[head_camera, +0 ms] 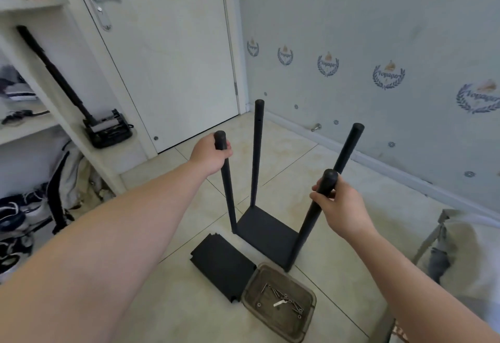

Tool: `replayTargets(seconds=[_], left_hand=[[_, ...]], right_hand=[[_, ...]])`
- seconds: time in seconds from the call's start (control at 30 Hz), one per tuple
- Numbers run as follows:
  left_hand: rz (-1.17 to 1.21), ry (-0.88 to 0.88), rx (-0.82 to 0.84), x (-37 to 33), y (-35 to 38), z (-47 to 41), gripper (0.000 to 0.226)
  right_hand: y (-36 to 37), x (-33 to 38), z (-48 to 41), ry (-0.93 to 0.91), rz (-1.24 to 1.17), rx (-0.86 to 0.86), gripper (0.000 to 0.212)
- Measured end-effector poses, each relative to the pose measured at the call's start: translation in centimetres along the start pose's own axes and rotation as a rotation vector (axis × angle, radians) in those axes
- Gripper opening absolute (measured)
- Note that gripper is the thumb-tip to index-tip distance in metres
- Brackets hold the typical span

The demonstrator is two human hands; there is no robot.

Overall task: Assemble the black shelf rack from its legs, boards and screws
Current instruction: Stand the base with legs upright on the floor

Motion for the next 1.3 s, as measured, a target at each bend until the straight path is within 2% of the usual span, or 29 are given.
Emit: replayTargets(seconds=[0.27,0.43,0.6,0.73,0.9,1.3], left_hand=[[0.021,0.041,-0.212,0.6,-13.9,8.8,0.012],[0.032,-0.016,-0.347,5.3,-23.2,17.1,0.014],[-0.002,-0.088,-0.461,12.0,-28.7,25.9,0.020],[-0.011,-0.178,-0.559,17.7,-31.1,31.3,0.016],[0.000,-0.286,-0.642,24.1,-32.2,34.7,0.017],[0.102,-0.369,-0.646,33.8,-30.4,33.7,0.013]], right_hand=[[3.0,10.5,4.2,-0.242,-0.048,0.103,0.014],[8.4,16.8,8.2,-0.350,-0.085,0.226,0.013],[15.7,21.0,13.3,-0.410,-0.109,0.387,0.016],[21.5,23.2,16.8,-0.420,-0.107,0.471,0.021],[27.2,23.7,19.7,-0.431,-0.073,0.490,0.028],[37.3,19.9,20.2,-0.369,-0.035,0.499,0.024]])
Point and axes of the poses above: each hand's wrist, its own z-axis away from the middle knuckle, its own y-axis out of the palm, x = y × z, the point moved 5 cm from there along -z, towards the middle knuckle, and after that the axes turned 7 degrees about -y, right-handed, at the moved point
